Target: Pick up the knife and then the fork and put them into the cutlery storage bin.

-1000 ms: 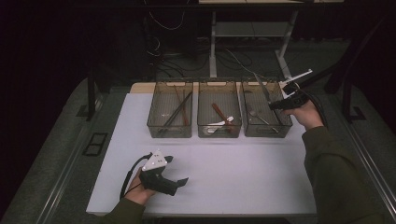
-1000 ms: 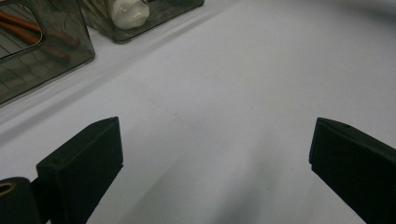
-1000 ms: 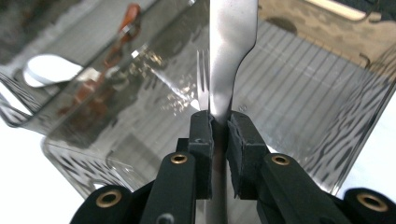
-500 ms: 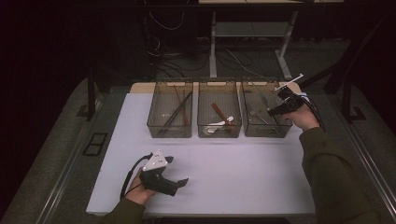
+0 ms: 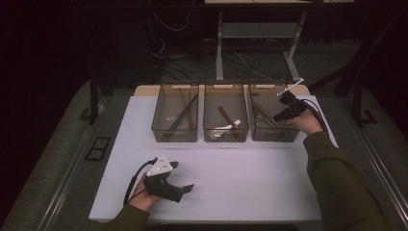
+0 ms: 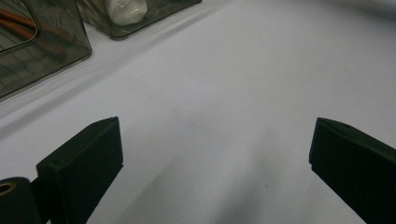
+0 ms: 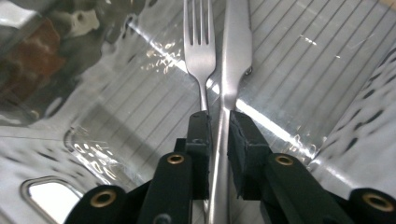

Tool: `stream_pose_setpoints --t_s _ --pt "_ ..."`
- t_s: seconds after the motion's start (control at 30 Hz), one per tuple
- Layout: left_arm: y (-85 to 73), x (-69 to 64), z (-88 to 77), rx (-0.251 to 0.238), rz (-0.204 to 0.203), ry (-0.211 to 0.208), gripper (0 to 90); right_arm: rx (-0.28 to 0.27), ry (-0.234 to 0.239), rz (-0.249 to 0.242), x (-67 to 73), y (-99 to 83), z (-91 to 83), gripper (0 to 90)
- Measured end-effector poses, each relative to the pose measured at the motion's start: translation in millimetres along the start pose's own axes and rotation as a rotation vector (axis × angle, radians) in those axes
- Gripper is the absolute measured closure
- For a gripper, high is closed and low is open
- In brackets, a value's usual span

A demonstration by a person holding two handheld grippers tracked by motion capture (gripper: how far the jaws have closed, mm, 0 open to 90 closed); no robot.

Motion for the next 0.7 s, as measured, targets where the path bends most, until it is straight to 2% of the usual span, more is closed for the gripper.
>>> stream_pose_setpoints --t_s 0.13,0.3,0.7 --pt "0.1 -0.4 0.3 -0.001 -0.001 0.0 2.0 -0.039 0.005 0.009 -2.0 -2.7 -5.3 68.0" --pt "0.0 -0.1 0.1 0.001 0.0 0.001 2.0 -0.119 0.034 0.022 -3.9 -7.8 -12.9 51.5" --pt "-0.1 -0.3 0.3 0.001 -0.001 0.001 2.0 -0.281 0.036 0.066 -6.3 -21.3 -26.6 30.5"
Point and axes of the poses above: each handheld gripper's, and its own axes: z roughly forward along the jaws, y roughly out of its top, x roughly to its left, the point moved 1 cm from there along z, roughly forward along the jaws, and after that the axes turned 9 degrees about x, right-handed, at the moved point
